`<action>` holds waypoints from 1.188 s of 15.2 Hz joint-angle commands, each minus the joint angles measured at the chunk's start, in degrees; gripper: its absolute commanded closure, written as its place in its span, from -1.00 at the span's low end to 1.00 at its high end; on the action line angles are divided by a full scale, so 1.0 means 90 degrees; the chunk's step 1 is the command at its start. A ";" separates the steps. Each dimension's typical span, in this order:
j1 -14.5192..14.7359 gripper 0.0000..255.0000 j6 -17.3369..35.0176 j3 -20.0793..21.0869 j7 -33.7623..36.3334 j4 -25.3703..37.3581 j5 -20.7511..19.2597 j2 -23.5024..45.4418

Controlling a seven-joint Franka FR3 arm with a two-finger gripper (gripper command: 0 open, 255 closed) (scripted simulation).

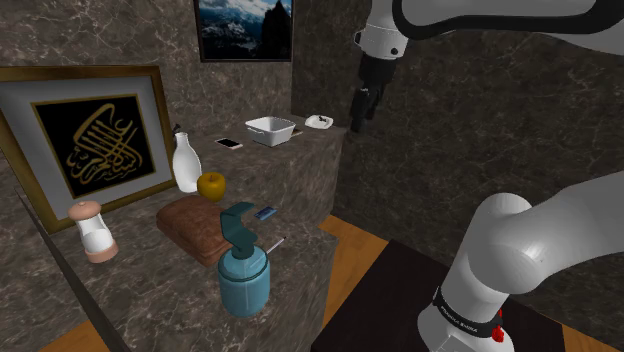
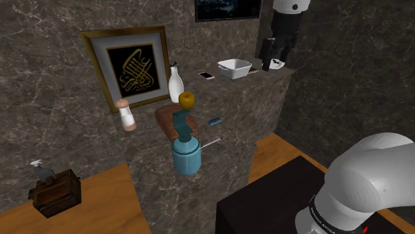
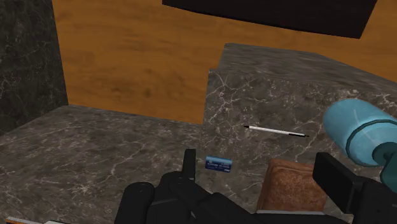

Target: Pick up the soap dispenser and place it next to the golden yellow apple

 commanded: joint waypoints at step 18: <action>0.0717 -1.00 0.2800 0.1877 0.2367 -0.1543 0.1183 0.0685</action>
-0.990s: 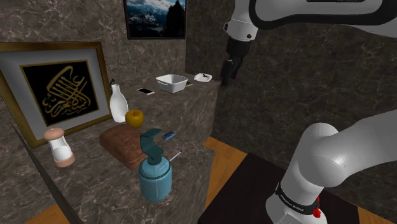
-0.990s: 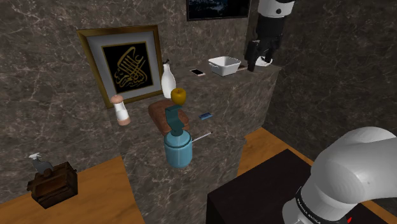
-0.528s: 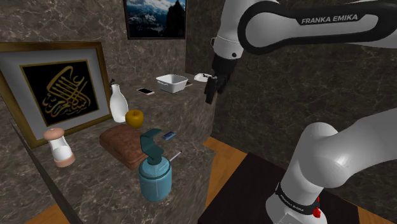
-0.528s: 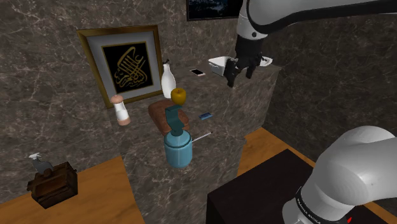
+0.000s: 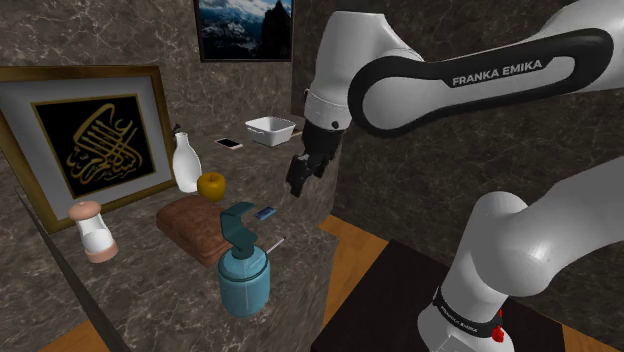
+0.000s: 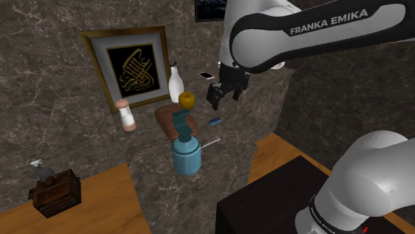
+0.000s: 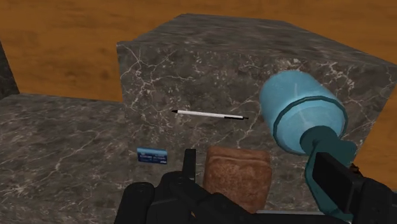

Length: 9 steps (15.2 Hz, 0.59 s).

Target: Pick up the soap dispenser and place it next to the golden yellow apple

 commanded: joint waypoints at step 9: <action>-0.0014 -1.00 0.1819 0.1437 0.1654 0.0218 -0.0003 0.1588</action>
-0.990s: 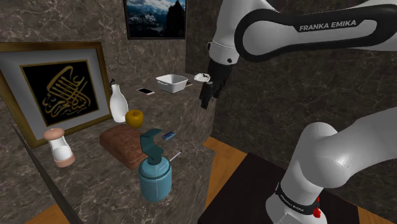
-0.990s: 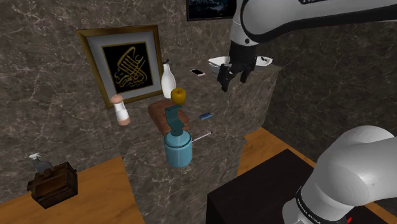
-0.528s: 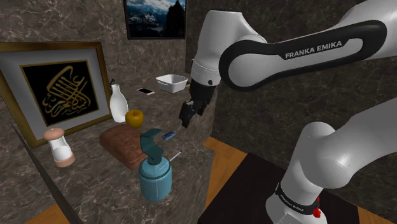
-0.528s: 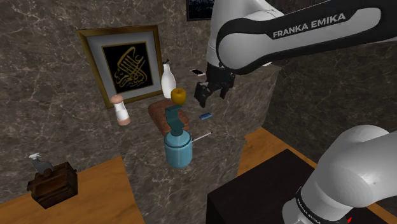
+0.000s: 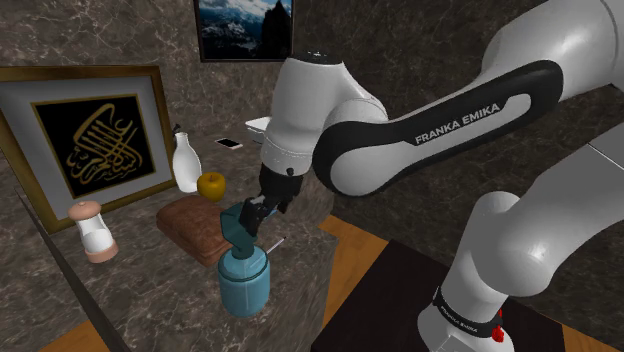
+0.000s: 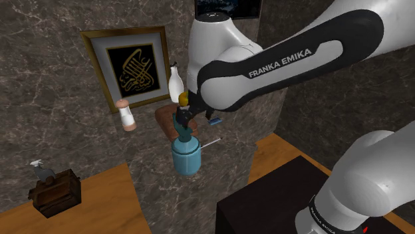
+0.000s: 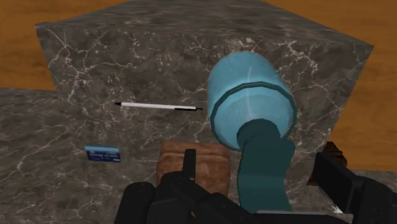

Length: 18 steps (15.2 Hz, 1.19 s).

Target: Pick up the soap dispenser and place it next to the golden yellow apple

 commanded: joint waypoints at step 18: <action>-0.0386 1.00 0.1137 0.0626 0.0798 0.0061 -0.0601 0.1133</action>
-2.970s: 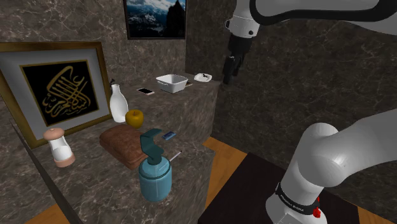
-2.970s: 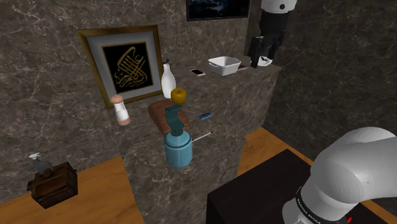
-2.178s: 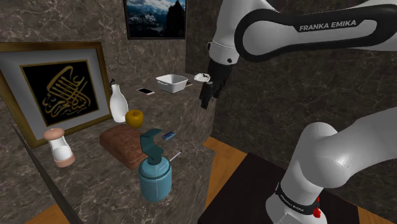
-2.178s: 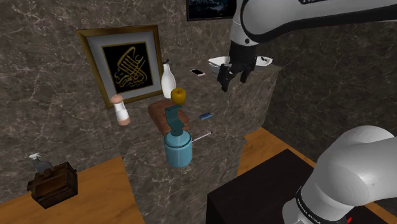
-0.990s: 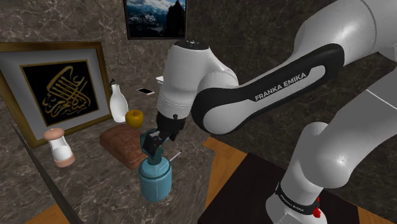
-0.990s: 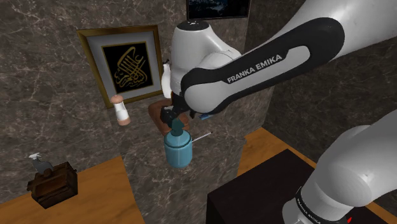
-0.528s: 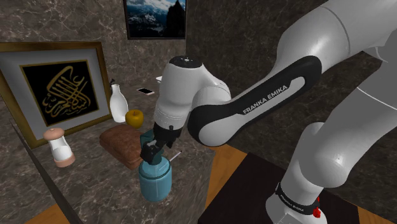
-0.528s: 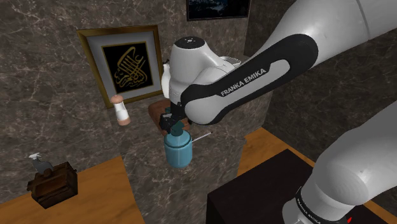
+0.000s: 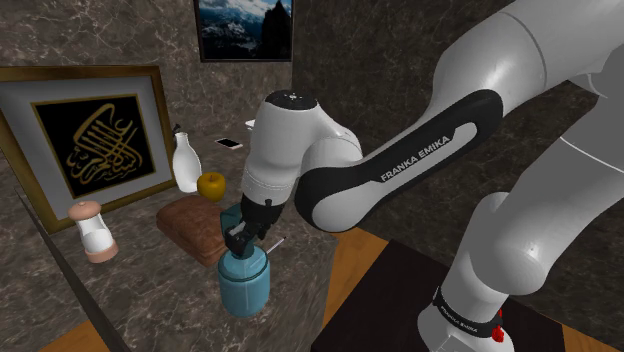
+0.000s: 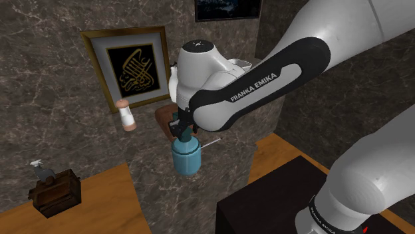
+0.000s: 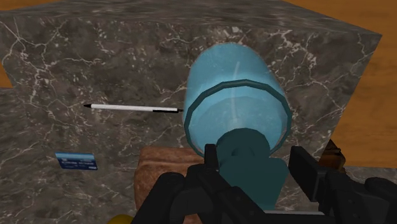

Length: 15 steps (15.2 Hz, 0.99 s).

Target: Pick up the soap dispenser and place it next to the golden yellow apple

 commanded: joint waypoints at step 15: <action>0.0123 1.00 -0.0560 -0.0166 -0.0241 0.0268 0.0239 -0.0324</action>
